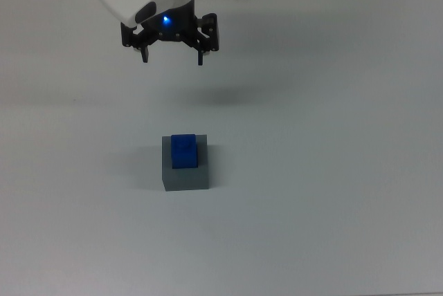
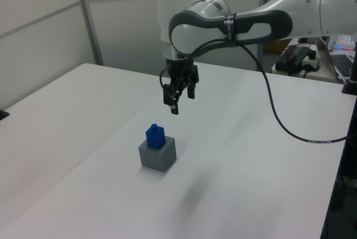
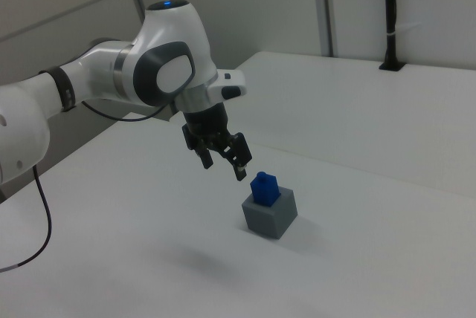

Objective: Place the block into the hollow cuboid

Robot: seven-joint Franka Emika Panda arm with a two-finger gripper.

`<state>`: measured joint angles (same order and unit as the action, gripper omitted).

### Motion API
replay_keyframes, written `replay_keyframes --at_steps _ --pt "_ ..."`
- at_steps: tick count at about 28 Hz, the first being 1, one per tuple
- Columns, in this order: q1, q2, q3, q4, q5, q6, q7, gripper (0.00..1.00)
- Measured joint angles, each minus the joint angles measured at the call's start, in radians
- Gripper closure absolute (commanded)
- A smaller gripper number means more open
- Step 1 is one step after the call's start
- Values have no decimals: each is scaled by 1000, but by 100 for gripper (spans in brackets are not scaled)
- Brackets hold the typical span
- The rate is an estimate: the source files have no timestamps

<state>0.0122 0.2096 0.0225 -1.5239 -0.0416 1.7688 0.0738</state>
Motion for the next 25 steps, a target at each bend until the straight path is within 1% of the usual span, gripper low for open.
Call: replay_keyframes --at_steps 4,10,14,25 --pt "0 -14 0 2 0 0 0 0" --pt "-3 -68 0 2 0 -29 0 0" --pt "-4 -88 0 0 0 -49 0 0" --pt "-5 -86 0 -7 -1 -49 0 0"
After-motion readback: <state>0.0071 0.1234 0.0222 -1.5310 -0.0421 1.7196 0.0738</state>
